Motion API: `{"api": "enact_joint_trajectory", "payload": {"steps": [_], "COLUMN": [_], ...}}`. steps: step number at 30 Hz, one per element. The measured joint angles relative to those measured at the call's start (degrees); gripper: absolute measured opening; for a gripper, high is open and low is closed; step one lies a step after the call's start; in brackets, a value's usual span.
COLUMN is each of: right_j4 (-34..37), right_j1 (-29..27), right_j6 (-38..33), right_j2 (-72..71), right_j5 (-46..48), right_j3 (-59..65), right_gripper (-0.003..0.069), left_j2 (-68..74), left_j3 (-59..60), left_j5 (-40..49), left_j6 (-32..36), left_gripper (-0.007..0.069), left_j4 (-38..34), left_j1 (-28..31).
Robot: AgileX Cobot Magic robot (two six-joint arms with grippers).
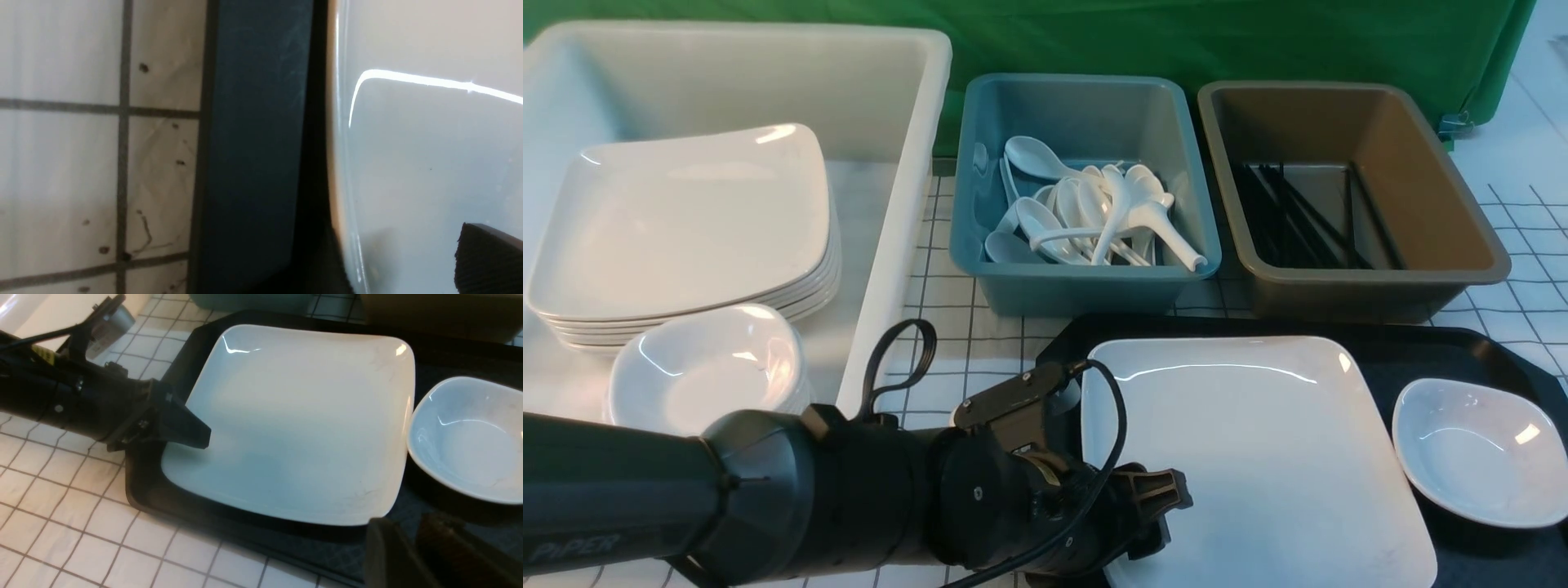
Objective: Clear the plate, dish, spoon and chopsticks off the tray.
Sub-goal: Use the left arm to grab a plate from the dinner plate
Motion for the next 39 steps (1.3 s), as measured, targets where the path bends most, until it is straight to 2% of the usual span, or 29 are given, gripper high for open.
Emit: {"api": "enact_joint_trajectory", "payload": {"steps": [13, 18, 22, 33, 39], "right_j4": [0.0, 0.0, 0.0, 0.0, 0.0], "right_j1": [0.0, 0.0, 0.0, 0.0, 0.0], "right_j6": [0.4, 0.4, 0.4, 0.6, 0.6], "right_j2": [0.0, 0.0, 0.0, 0.0, 0.0], "right_j5": [0.0, 0.0, 0.0, 0.0, 0.0], "right_j3": [0.0, 0.0, 0.0, 0.0, 0.0], "right_gripper": [0.0178, 0.0178, 0.0178, 0.0193, 0.0196], "left_j2": [0.0, 0.1, 0.1, 0.6, 0.6], "left_j3": [0.4, 0.4, 0.4, 0.4, 0.4], "left_j5": [0.0, 0.0, -0.1, -3.8, -8.4], "left_j6": [0.1, 0.7, 0.8, -0.8, -3.5], "left_gripper": [0.0265, 0.0251, 0.0279, 0.0439, 0.0446], "left_j4": [-0.5, 4.5, 6.3, 4.5, 4.5], "left_j1": [0.0, 0.0, 0.0, -0.2, -0.1]}}
